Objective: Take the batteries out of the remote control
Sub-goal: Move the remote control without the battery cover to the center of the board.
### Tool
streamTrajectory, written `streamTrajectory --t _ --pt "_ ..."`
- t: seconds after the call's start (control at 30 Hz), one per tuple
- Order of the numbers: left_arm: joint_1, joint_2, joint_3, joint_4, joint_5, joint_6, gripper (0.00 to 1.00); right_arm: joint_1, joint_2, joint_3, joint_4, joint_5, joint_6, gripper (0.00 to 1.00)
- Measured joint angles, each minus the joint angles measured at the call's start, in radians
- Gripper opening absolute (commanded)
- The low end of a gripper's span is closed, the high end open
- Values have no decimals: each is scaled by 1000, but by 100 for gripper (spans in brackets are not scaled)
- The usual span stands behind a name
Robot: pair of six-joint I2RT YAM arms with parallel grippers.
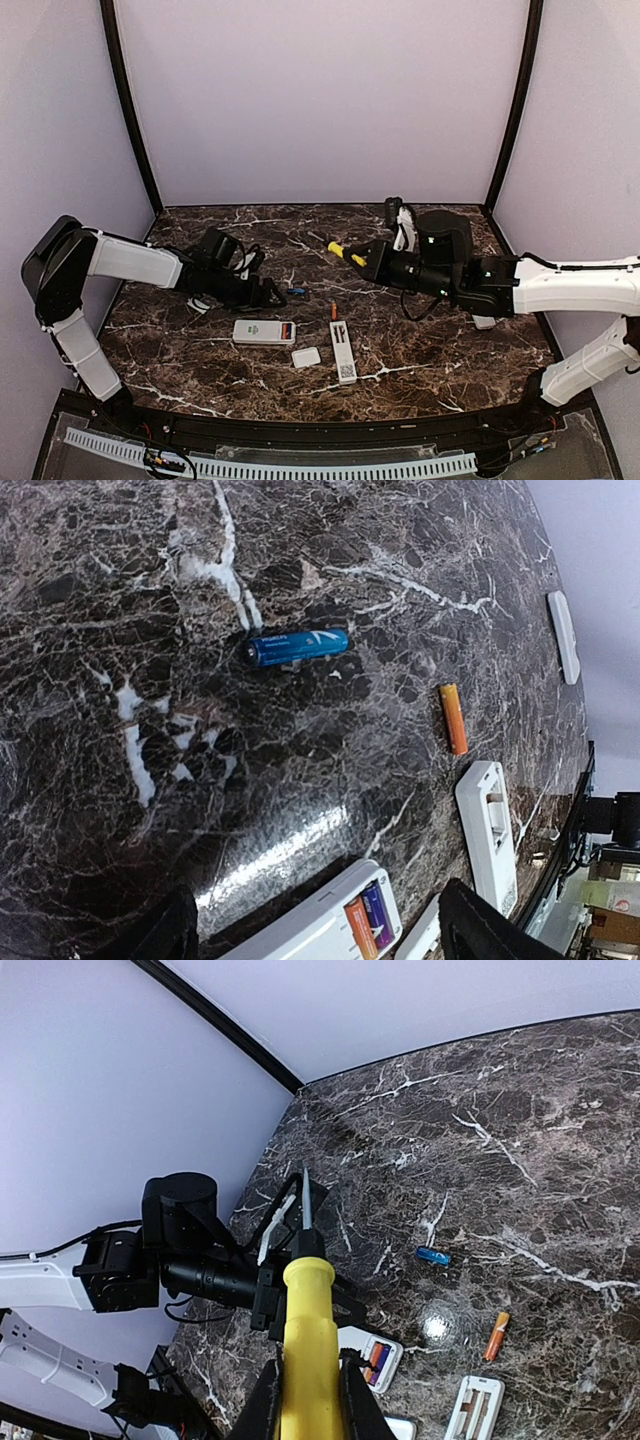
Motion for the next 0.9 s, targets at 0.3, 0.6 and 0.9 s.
streamTrajectory --t 0.3,0.6,0.9 --pt "0 24 19 -104 6 41 81 -7 9 0 -5 -14 17 0" --pt "3 -34 -27 -173 32 51 81 -10 26 0 -8 -34 26 0" --pt "4 -79 -97 -179 140 19 81 -11 29 0 -10 -45 40 0"
